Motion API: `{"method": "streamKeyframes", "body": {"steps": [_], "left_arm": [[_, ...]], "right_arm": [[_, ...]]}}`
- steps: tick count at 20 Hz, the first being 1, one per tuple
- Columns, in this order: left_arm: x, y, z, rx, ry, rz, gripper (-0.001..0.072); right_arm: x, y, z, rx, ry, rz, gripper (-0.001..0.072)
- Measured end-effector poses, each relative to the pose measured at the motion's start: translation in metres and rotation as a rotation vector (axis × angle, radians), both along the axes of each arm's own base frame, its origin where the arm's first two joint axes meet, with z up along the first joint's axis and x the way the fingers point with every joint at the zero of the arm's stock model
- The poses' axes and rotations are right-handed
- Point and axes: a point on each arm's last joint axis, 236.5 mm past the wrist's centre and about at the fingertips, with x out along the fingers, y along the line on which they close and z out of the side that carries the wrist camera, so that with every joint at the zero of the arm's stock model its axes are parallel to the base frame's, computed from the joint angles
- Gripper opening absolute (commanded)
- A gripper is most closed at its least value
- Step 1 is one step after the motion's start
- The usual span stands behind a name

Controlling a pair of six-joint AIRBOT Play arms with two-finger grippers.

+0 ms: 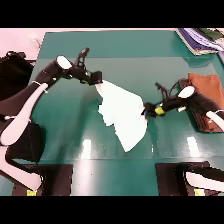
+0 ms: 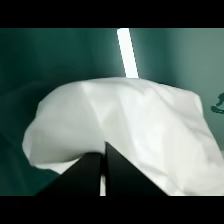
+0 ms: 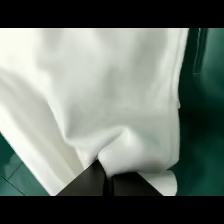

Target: Fold the shirts.

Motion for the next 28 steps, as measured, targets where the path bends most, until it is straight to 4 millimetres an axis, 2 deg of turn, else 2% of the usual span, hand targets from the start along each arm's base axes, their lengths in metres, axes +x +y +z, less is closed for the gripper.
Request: {"method": "streamKeyframes", "body": {"steps": [2,4,6,8,9,11,12,14,16,17,19,21,23,26,27,28], "left_arm": [[0.004,0.009,0.067,0.005,-0.151,-0.010,0.0025],[-0.007,0.019,0.155,0.002,-0.344,-0.026,0.0025],[-0.038,0.031,0.252,-0.013,-0.556,-0.031,0.0024],[-0.082,0.047,0.335,-0.031,-0.747,-0.028,0.0025],[-0.105,0.054,0.368,-0.043,-0.823,-0.025,0.0024],[-0.150,0.066,0.417,-0.064,-0.948,-0.019,0.0024],[-0.167,0.071,0.433,-0.069,-0.991,-0.018,0.0024],[-0.191,0.074,0.450,-0.080,-1.041,-0.027,0.0024],[-0.194,0.069,0.444,-0.068,-1.033,-0.050,0.0024],[-0.191,0.063,0.434,-0.058,-1.006,-0.071,0.0024],[-0.177,0.043,0.396,-0.029,-0.911,-0.133,0.0025],[-0.163,0.018,0.337,0.018,-0.760,-0.222,0.0025],[-0.155,-0.007,0.265,0.069,-0.584,-0.317,0.0025],[-0.163,-0.033,0.149,0.151,-0.306,-0.445,0.0028],[-0.169,-0.038,0.115,0.172,-0.226,-0.477,0.0151],[-0.173,-0.040,0.090,0.187,-0.167,-0.496,0.0534]], "right_arm": [[0.023,-0.009,0.058,-0.014,-0.164,0.016,0.0017],[0.034,-0.025,0.131,-0.033,-0.336,0.028,0.0017],[0.034,-0.043,0.216,-0.057,-0.526,0.013,0.0017],[0.019,-0.058,0.291,-0.085,-0.694,-0.017,0.0017],[0.010,-0.065,0.322,-0.100,-0.769,-0.036,0.0017],[-0.009,-0.077,0.372,-0.127,-0.888,-0.076,0.0017],[-0.016,-0.081,0.390,-0.140,-0.926,-0.092,0.0017],[-0.025,-0.086,0.409,-0.157,-0.955,-0.109,0.0017],[-0.023,-0.087,0.408,-0.157,-0.930,-0.104,0.0017],[-0.017,-0.085,0.401,-0.155,-0.903,-0.094,0.0017],[-0.003,-0.078,0.374,-0.145,-0.814,-0.059,0.0017],[0.011,-0.072,0.335,-0.152,-0.706,-0.022,0.0017],[0.024,-0.077,0.286,-0.202,-0.580,-0.006,0.0017],[0.031,-0.082,0.225,-0.238,-0.430,0.007,0.0017],[0.032,-0.084,0.212,-0.246,-0.400,0.004,0.0017],[0.031,-0.084,0.199,-0.248,-0.370,0.006,0.0017]]}}
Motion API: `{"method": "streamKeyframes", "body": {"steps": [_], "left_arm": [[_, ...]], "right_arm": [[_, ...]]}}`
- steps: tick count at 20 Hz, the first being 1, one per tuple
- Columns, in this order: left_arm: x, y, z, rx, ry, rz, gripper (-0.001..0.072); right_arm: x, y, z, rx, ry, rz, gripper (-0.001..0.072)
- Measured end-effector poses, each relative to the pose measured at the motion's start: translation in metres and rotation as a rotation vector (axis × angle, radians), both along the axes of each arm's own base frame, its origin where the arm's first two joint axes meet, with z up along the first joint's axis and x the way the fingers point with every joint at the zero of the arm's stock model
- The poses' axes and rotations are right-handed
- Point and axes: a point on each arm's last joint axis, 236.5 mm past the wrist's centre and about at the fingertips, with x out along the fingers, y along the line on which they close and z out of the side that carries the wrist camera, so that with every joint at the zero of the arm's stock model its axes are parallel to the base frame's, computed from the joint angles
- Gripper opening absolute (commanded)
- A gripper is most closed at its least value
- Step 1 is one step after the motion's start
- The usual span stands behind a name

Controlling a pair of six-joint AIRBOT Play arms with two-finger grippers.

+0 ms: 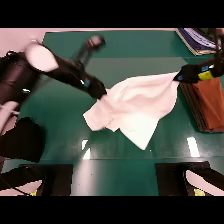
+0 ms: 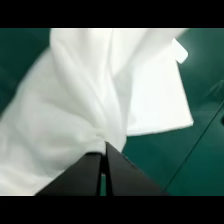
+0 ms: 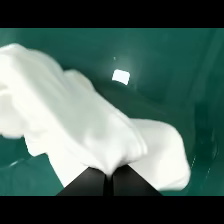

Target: Fold the shirts.

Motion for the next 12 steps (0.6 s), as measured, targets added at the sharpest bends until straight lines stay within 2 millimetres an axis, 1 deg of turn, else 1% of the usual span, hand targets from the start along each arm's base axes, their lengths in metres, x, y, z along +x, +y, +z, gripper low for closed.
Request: {"method": "streamKeyframes", "body": {"steps": [1,2,3,4,5,7,9,10,11,12], "left_arm": [[-0.004,-0.002,-0.022,0.025,0.049,-0.008,0.0607],[-0.007,-0.003,-0.037,0.038,0.086,-0.008,0.0542],[-0.006,-0.002,-0.045,0.042,0.104,0.003,0.0538],[0.000,0.002,-0.046,0.033,0.112,0.030,0.0538],[0.009,0.011,-0.043,0.025,0.109,0.066,0.0538],[0.037,0.040,-0.027,-0.014,0.082,0.183,0.0538],[0.065,0.083,-0.018,-0.038,0.072,0.322,0.0538],[0.074,0.105,-0.021,-0.040,0.084,0.388,0.0538],[0.079,0.126,-0.030,-0.035,0.111,0.446,0.0538],[0.079,0.141,-0.043,-0.029,0.146,0.489,0.0538]], "right_arm": [[-0.001,-0.001,-0.011,-0.005,0.024,-0.002,0.0017],[-0.001,-0.001,-0.017,-0.007,0.037,-0.005,0.0017],[-0.001,-0.002,-0.022,-0.010,0.048,-0.008,0.0017],[-0.001,-0.003,-0.026,-0.011,0.054,-0.011,0.0017],[0.000,-0.003,-0.028,-0.012,0.057,-0.013,0.0017],[0.000,-0.004,-0.031,-0.014,0.060,-0.016,0.0017],[0.001,-0.004,-0.032,-0.015,0.057,-0.019,0.0017],[0.002,-0.004,-0.032,-0.015,0.052,-0.022,0.0017],[0.003,-0.005,-0.032,-0.015,0.048,-0.025,0.0017],[0.004,-0.004,-0.032,-0.014,0.046,-0.025,0.0017]]}}
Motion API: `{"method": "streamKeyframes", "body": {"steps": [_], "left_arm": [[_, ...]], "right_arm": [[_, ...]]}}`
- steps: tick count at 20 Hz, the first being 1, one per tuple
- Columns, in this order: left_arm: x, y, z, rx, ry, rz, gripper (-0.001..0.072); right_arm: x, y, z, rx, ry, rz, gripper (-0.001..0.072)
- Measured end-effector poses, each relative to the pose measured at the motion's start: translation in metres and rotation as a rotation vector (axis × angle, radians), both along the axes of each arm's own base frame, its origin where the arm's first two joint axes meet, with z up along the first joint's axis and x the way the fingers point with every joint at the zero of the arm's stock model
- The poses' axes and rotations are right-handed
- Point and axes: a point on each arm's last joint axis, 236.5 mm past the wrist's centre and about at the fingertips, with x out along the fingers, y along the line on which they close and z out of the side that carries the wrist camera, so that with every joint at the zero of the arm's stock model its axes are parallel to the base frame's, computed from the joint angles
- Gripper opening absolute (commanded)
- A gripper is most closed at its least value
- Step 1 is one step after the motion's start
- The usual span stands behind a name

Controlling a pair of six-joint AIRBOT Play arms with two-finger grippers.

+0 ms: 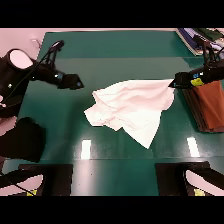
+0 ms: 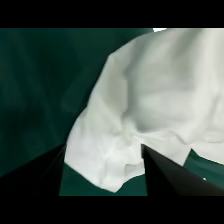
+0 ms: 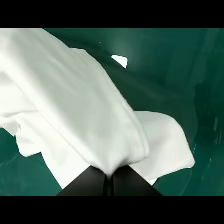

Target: Fold the shirts.

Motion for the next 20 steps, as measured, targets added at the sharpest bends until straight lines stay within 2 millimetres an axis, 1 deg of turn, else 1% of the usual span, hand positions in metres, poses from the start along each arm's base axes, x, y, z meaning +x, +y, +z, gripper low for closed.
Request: {"method": "streamKeyframes", "body": {"steps": [2,3,5,6,8,12,13,14,15,16,17,18,19,20], "left_arm": [[-0.009,0.019,-0.036,-0.012,0.091,0.069,0.0538],[-0.018,0.022,-0.058,-0.028,0.148,0.096,0.0538],[-0.035,0.019,-0.093,-0.079,0.235,0.149,0.0537],[-0.043,0.016,-0.107,-0.102,0.264,0.167,0.0537],[-0.054,0.002,-0.126,-0.145,0.285,0.184,0.0537],[-0.059,-0.026,-0.144,-0.173,0.270,0.191,0.0536],[-0.060,-0.031,-0.148,-0.175,0.272,0.191,0.0410],[-0.058,-0.033,-0.148,-0.180,0.267,0.197,0.0135],[-0.055,-0.035,-0.146,-0.186,0.257,0.198,0.0048],[-0.048,-0.036,-0.139,-0.196,0.237,0.203,0.0045],[-0.037,-0.034,-0.127,-0.210,0.207,0.211,0.0026],[-0.022,-0.029,-0.109,-0.226,0.160,0.223,0.0025],[-0.007,-0.023,-0.085,-0.248,0.104,0.236,0.0025],[0.007,-0.015,-0.057,-0.269,0.042,0.245,0.0025]], "right_arm": [[0.003,0.000,0.001,0.002,-0.011,-0.005,0.0017],[0.004,0.000,0.002,0.003,-0.018,-0.007,0.0017],[0.006,0.001,0.003,0.007,-0.024,-0.009,0.0017],[0.006,0.001,0.003,0.008,-0.028,-0.010,0.0017],[0.007,0.001,0.003,0.009,-0.031,-0.011,0.0017],[0.008,0.001,0.004,0.010,-0.036,-0.013,0.0017],[0.008,0.001,0.004,0.010,-0.035,-0.013,0.0018],[0.008,0.001,0.004,0.010,-0.034,-0.013,0.0017],[0.008,0.001,0.004,0.010,-0.035,-0.012,0.0017],[0.007,0.001,0.006,0.010,-0.040,-0.013,0.0017],[0.007,0.001,0.009,0.011,-0.053,-0.015,0.0017],[0.008,0.000,0.016,0.011,-0.076,-0.020,0.0017],[0.010,-0.002,0.026,0.011,-0.110,-0.029,0.0017],[0.011,-0.006,0.042,0.010,-0.156,-0.041,0.0017]]}}
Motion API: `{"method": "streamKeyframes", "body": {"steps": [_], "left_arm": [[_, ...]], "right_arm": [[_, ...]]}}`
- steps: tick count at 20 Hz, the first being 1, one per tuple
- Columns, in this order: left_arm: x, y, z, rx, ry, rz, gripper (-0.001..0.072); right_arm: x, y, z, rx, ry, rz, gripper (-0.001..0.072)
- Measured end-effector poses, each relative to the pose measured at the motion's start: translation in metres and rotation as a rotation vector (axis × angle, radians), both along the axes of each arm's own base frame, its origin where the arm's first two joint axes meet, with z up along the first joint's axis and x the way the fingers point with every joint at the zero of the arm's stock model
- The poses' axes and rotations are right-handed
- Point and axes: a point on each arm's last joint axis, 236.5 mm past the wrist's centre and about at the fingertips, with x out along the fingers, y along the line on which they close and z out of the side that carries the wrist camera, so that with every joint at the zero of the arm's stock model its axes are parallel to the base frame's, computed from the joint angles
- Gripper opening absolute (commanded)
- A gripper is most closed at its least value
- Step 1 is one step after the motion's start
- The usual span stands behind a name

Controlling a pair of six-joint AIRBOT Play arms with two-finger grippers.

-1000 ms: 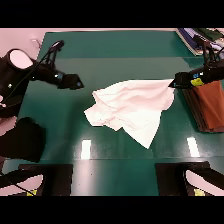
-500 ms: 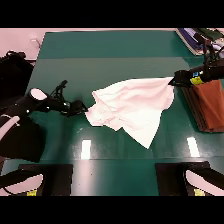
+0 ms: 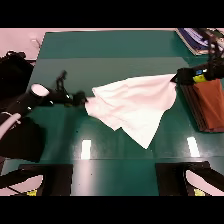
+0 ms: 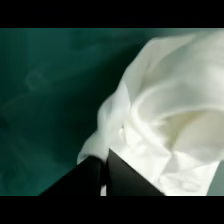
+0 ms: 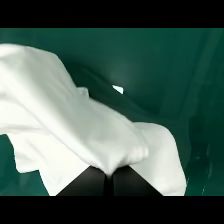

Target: Fold the shirts.

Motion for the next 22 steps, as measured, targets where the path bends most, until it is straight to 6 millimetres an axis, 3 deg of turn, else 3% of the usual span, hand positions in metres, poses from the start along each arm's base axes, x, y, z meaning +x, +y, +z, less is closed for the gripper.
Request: {"method": "streamKeyframes", "body": {"steps": [2,3,5,6,8,11,12,14,17,19,22], "left_arm": [[0.029,0.024,0.083,-0.020,-0.188,0.057,0.0025],[0.036,0.038,0.135,-0.023,-0.300,0.077,0.0025],[0.031,0.061,0.247,-0.018,-0.548,0.115,0.0025],[0.018,0.069,0.301,-0.007,-0.671,0.123,0.0025],[-0.031,0.076,0.408,0.033,-0.930,0.123,0.0025],[-0.112,0.077,0.511,0.110,-1.215,0.122,0.0024],[-0.137,0.074,0.534,0.128,-1.284,0.115,0.0024],[-0.169,0.073,0.559,0.160,-1.370,0.115,0.0024],[-0.181,0.075,0.569,0.194,-1.407,0.128,0.0024],[-0.165,0.079,0.559,0.203,-1.372,0.135,0.0024],[-0.103,0.085,0.508,0.203,-1.187,0.119,0.0024]], "right_arm": [[0.000,-0.008,0.040,-0.004,-0.106,-0.022,0.0017],[-0.002,-0.012,0.068,-0.008,-0.179,-0.035,0.0017],[-0.013,-0.020,0.125,-0.020,-0.329,-0.059,0.0017],[-0.022,-0.024,0.153,-0.027,-0.404,-0.074,0.0017],[-0.047,-0.033,0.208,-0.048,-0.551,-0.108,0.0017],[-0.085,-0.046,0.263,-0.094,-0.699,-0.167,0.0017],[-0.096,-0.051,0.275,-0.115,-0.727,-0.187,0.0017],[-0.111,-0.059,0.290,-0.152,-0.756,-0.221,0.0017],[-0.114,-0.067,0.292,-0.182,-0.729,-0.243,0.0017],[-0.102,-0.071,0.278,-0.170,-0.674,-0.239,0.0017],[-0.064,-0.074,0.234,-0.112,-0.524,-0.203,0.0017]]}}
